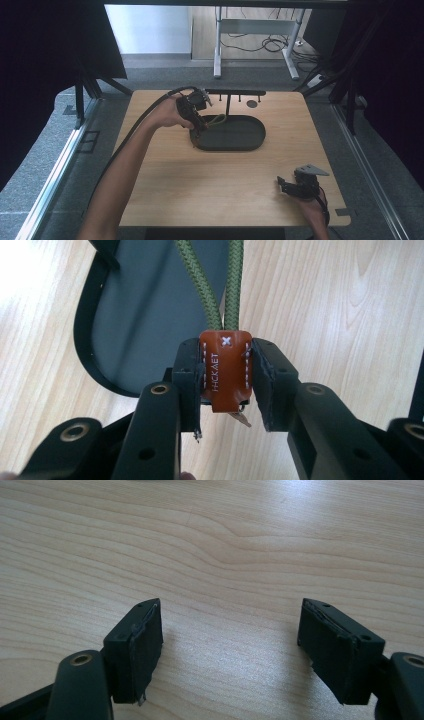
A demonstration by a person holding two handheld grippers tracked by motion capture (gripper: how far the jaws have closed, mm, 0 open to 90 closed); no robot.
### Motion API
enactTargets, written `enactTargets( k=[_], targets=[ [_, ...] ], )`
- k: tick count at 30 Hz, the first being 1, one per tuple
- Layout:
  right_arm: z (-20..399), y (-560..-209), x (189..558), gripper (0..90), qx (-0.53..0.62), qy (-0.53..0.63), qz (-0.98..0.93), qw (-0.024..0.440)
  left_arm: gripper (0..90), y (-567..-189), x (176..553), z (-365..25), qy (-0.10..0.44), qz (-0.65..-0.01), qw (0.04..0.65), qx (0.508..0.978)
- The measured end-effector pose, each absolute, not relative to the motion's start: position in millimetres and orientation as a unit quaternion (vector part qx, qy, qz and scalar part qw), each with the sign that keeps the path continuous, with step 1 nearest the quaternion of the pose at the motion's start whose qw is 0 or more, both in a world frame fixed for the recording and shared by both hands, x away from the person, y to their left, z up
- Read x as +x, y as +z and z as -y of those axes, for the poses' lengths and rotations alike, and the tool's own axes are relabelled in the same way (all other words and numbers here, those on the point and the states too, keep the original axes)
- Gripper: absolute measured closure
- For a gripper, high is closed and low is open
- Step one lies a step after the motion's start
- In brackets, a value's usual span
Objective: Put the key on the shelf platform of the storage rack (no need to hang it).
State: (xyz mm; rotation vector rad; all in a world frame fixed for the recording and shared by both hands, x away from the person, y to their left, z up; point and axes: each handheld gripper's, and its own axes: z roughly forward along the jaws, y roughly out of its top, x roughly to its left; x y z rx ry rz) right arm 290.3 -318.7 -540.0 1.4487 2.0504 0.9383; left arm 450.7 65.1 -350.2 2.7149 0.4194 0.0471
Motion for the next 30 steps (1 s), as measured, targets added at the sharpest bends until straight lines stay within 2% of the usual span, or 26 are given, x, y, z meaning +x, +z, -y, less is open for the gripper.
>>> enactTargets(
  k=[30],
  targets=[
    [319.2,-539.9,290.3,25.9,0.526,0.342,-0.745,0.226,66.8,-357.7,481.4,-21.0,0.013,-0.130,0.169,0.977]
  ],
)
